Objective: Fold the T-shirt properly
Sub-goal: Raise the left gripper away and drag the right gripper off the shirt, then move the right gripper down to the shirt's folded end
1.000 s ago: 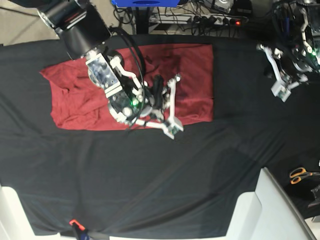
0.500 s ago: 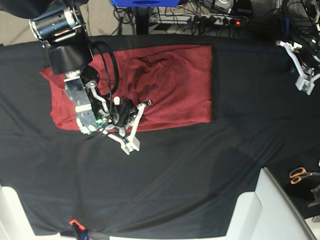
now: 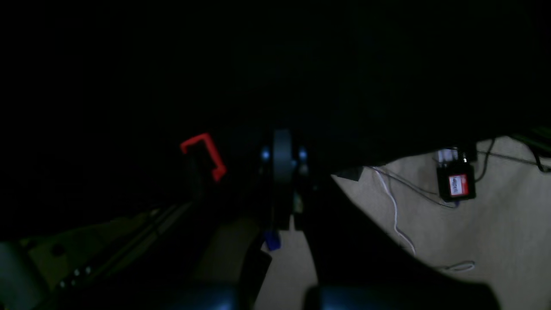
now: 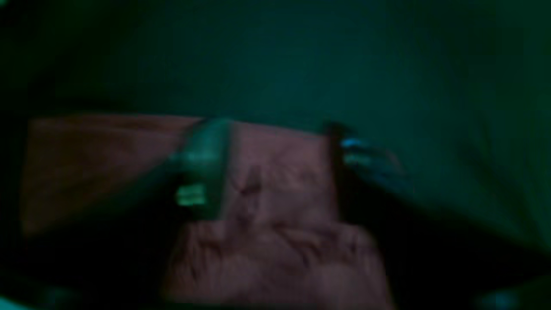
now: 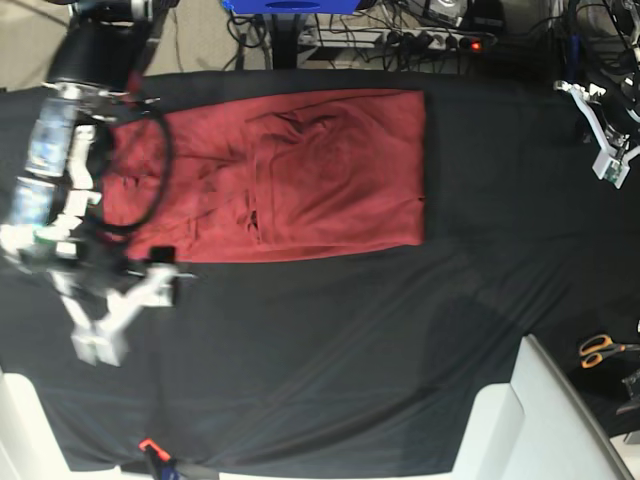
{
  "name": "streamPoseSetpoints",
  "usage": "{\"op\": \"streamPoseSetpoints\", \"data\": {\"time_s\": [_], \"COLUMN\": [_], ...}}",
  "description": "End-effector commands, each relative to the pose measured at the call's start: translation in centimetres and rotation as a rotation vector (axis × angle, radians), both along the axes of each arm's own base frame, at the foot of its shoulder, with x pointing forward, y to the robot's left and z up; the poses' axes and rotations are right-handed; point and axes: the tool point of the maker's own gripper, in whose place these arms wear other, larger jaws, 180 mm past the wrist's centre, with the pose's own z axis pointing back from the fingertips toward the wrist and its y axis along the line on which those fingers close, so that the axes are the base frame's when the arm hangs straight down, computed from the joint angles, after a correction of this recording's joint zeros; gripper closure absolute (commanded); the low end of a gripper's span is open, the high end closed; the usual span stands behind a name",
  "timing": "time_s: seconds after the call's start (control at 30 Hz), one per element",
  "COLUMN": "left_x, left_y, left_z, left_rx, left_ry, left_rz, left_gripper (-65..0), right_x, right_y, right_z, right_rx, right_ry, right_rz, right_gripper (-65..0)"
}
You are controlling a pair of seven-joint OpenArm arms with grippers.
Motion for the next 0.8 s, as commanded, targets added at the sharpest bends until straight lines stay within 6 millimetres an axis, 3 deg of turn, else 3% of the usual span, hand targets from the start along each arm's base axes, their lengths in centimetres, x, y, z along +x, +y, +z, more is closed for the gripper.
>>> {"op": "streamPoseSetpoints", "data": {"time_s": [0.0,0.03,0.07,0.2,0.33,0.43,0.57,0.77], "left_x": [0.6,0.7,0.6,0.6,0.1,-0.1,-0.5,-1.7], "left_y": [0.6,0.5,0.5,1.5,3.8,4.7,5.6,6.1], "left_z": [1.0,1.0,0.9,1.5,2.9,3.6,4.1,3.6], "left_rx": [0.017,0.016,0.015,0.029,0.066,0.082,0.094,0.095], "left_ry": [-0.029,-0.029,-0.029,-0.045,-0.080,-0.094,-0.104,-0.076], "left_rz": [-0.007,-0.007,-0.006,0.022,0.091,0.117,0.143,0.163], "left_gripper": [0.0,0.0,0.0,0.0,0.0,0.0,0.0,0.0], "right_x": [1.2,0.7,0.4,-1.8,-2.8,-3.5,-4.1,-5.6], "right_y": [-0.9,-2.4,-3.5,-7.5,-10.7,-12.0,-13.7,-13.4], "right_z": [2.1,2.1,2.4,1.9,-1.4,-4.5,-7.1,-10.7], "right_rx": [0.046,0.084,0.137,0.349,0.556,0.620,0.652,0.550], "right_ry": [-0.076,-0.069,-0.075,-0.110,-0.056,0.018,0.057,0.183], "right_rz": [-0.027,-0.063,-0.090,-0.090,-0.157,-0.221,-0.309,-0.269], "right_gripper": [-54.8,-63.6,-65.0,-65.0,-65.0,-65.0,-65.0,-65.0]}}
